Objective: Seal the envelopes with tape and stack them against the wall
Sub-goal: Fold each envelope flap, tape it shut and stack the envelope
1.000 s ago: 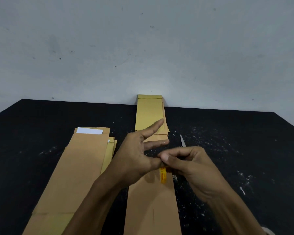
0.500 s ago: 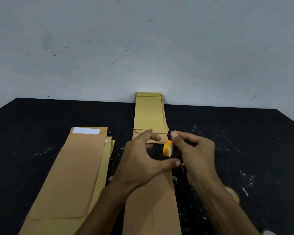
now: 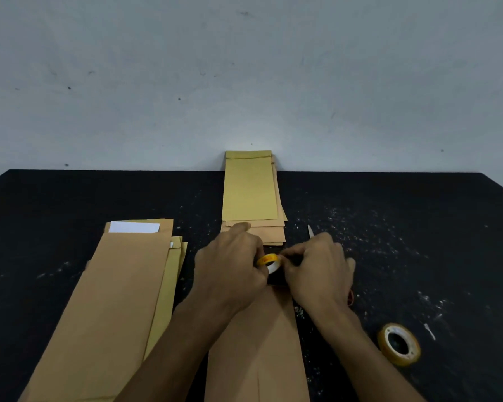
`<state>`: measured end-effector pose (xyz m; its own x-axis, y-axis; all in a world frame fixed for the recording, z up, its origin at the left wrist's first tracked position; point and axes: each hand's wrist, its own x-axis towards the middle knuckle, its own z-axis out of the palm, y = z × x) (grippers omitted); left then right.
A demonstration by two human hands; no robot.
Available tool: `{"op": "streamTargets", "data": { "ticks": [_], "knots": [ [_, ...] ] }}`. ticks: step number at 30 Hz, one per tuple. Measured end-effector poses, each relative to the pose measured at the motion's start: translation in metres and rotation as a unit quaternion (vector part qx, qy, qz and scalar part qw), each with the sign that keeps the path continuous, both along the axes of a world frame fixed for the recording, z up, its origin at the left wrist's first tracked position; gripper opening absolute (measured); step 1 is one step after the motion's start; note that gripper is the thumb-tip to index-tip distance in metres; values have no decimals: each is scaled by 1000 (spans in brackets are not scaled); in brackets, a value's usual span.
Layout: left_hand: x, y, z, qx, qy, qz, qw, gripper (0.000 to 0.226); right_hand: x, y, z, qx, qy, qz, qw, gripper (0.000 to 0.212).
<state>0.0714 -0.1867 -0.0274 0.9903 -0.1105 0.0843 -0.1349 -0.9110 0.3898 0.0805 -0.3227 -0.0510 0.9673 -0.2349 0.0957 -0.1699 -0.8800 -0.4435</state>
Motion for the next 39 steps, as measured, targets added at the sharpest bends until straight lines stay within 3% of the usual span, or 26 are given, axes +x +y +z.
{"op": "streamTargets", "data": {
  "ticks": [3,7,12,14,16,18,21,23,26,28,32,39],
  "knots": [
    [-1,-4,0,4,0,-7,1000,27,-1,-2,3,-19,3,-9,1000,23],
    [-1,-5,-1,3,-8,-16,1000,29,0,-7,4,-39,13,-22,999,52],
    [3,8,-4,-19,7,-60,998,50,2,-8,1,37,3,-41,998,40],
    [6,15,-1,-82,7,-75,994,54,3,-9,1,53,2,-47,998,39],
    [6,21,7,-196,0,-85,977,43,3,-10,0,55,0,-49,997,38],
    [4,22,16,-322,0,-89,943,36,3,-10,1,58,-16,-42,997,32],
    [5,21,26,-535,53,-67,840,47,2,-10,7,168,-103,10,980,21],
    [5,21,31,-637,87,-60,763,52,0,-10,20,300,-120,42,945,17],
    [5,20,32,-691,90,-60,714,56,-4,-6,36,486,-67,72,868,8],
    [4,18,29,-695,88,-65,711,59,-7,-4,38,525,-58,79,845,6],
    [3,12,24,-667,89,-73,736,60,-9,0,34,561,-73,66,822,3],
    [1,5,24,-649,112,-86,748,61,-9,-1,34,557,-106,27,823,10]
  ]
}}
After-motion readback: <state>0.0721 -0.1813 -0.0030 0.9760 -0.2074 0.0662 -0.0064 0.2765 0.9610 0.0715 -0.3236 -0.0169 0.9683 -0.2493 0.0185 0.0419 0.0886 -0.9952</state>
